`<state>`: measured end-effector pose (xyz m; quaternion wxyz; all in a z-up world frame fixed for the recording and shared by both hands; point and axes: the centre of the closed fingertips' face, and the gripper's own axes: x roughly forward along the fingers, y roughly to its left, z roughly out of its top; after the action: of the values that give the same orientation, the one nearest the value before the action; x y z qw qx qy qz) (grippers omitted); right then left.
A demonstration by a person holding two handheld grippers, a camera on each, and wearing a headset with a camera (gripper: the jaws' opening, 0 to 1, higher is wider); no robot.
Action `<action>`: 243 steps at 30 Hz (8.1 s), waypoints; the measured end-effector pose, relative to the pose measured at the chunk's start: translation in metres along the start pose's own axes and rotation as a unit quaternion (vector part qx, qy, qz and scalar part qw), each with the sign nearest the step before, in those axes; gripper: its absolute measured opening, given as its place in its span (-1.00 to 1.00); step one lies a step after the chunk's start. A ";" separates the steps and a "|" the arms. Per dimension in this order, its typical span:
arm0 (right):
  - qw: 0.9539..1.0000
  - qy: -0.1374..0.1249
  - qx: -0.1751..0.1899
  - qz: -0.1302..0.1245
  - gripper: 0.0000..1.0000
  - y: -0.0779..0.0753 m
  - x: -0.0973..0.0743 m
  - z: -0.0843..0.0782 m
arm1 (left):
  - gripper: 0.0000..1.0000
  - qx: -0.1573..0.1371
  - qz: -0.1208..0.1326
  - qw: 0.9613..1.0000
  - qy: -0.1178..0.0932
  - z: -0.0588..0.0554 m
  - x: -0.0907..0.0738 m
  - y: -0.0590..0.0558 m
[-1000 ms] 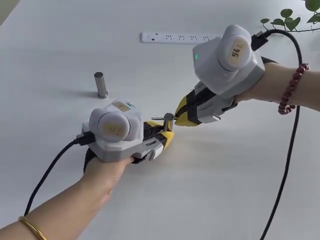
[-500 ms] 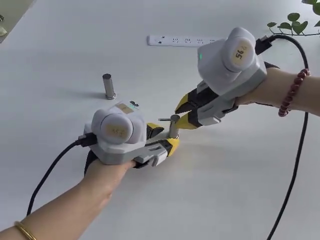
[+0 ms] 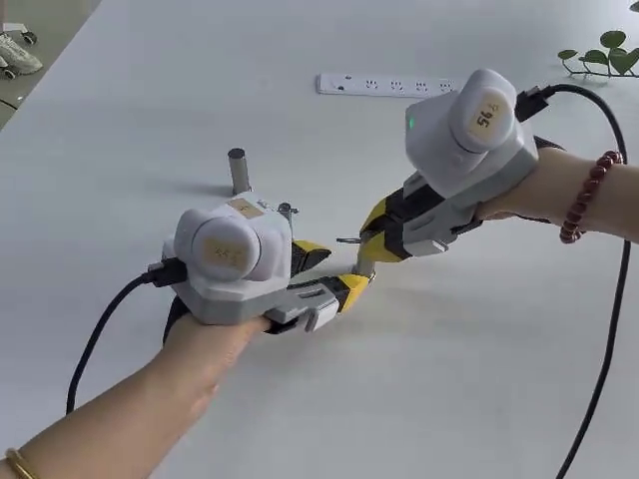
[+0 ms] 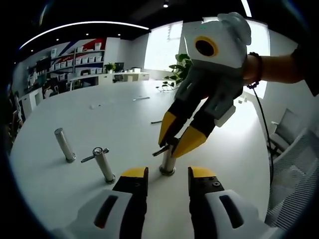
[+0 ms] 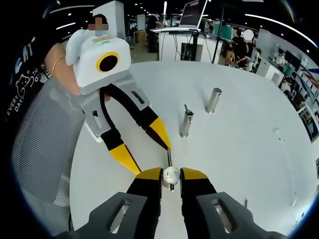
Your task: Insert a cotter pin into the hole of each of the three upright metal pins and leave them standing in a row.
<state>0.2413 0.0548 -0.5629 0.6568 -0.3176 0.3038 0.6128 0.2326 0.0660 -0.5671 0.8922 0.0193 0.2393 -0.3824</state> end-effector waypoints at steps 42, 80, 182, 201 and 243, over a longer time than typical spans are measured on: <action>1.000 0.001 0.013 -0.002 -0.85 -0.025 0.005 0.010 | -0.10 0.007 0.010 0.999 -0.033 0.012 -0.080 0.008; 1.000 -0.025 -0.002 0.013 -0.62 -0.032 0.015 0.006 | -0.12 -0.004 0.020 0.999 -0.034 0.006 -0.082 0.014; 0.955 -0.104 0.210 -0.179 -0.84 -0.119 0.080 0.088 | -0.10 -0.007 0.107 0.992 -0.068 0.014 -0.112 0.041; 0.938 -0.074 0.242 -0.237 -0.84 -0.127 0.015 0.016 | 0.33 -0.014 0.073 0.996 -0.057 0.009 -0.102 0.025; 0.908 -0.057 0.293 -0.293 -0.84 -0.038 -0.044 -0.043 | 0.98 0.016 0.060 0.997 -0.054 0.015 -0.099 0.011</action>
<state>0.2761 -0.0080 -0.5524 0.8867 -0.1500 0.3247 0.2929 0.1879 0.1376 -0.5117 0.9248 0.0269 0.1832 -0.3323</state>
